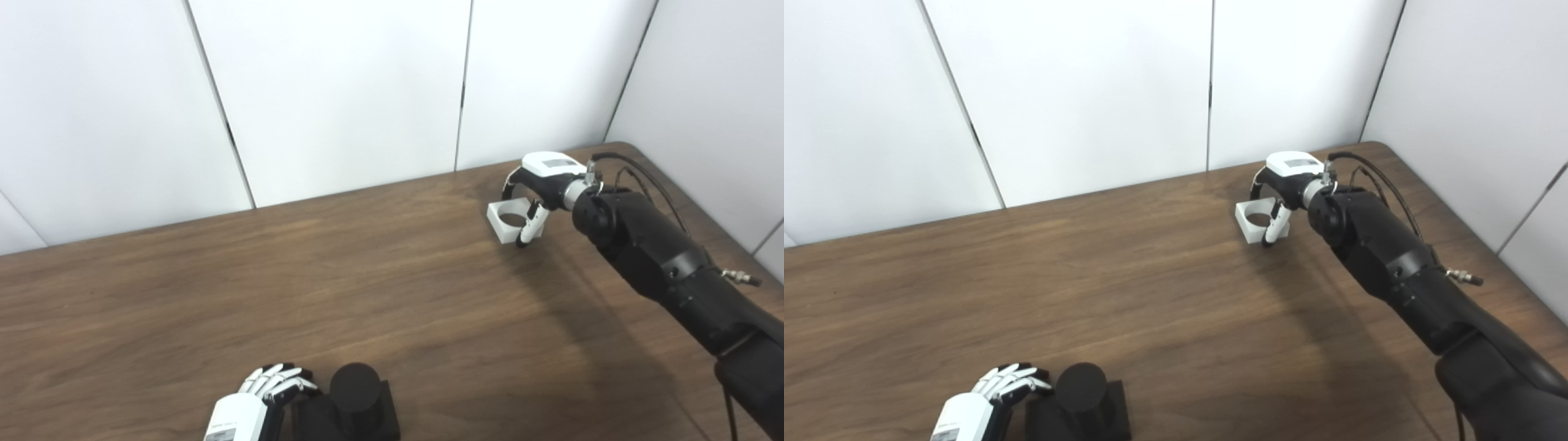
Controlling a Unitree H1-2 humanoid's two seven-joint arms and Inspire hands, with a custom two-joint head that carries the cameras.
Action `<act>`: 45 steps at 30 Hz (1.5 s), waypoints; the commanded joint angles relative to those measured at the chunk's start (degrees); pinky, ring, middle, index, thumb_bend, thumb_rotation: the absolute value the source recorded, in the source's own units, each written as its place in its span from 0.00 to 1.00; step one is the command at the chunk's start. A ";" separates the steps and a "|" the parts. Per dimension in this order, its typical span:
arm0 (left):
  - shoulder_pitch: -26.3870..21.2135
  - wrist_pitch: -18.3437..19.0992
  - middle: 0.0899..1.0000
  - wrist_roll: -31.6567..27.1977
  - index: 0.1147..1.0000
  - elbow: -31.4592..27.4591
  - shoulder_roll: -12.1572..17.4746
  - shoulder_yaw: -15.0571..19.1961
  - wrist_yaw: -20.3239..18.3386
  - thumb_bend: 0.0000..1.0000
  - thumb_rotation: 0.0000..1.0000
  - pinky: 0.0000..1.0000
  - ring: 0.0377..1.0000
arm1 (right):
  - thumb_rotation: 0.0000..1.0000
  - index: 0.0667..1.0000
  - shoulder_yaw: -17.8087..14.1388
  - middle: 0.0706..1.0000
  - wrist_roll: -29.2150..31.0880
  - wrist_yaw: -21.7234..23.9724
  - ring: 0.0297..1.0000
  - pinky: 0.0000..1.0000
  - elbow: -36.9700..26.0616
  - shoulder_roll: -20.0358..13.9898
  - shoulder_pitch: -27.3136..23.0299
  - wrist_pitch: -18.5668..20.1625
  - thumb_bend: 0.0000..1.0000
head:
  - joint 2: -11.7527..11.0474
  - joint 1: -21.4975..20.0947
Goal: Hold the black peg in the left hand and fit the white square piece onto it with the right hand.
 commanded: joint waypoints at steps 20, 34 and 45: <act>2.29 0.01 0.74 0.42 0.42 2.51 0.81 -0.66 -2.96 0.52 0.05 0.87 0.83 | 0.14 0.46 -0.35 0.82 -1.68 -5.15 0.91 0.84 -1.01 -1.18 -0.82 -3.60 0.54 | -0.19 0.29; 1.91 -0.54 0.75 0.20 0.42 3.75 0.38 -0.67 -2.51 0.52 0.05 0.88 0.83 | 0.13 0.45 -0.17 0.76 -3.35 -5.44 0.88 0.83 -1.25 -1.89 -0.82 -5.46 0.52 | -0.68 0.71; 1.67 -0.78 0.75 0.65 0.42 4.42 -0.19 -0.57 -2.57 0.52 0.05 0.88 0.84 | 0.13 0.45 -2.06 0.77 -3.47 3.81 0.91 0.92 -17.26 -3.00 0.38 -3.12 0.52 | -0.19 2.52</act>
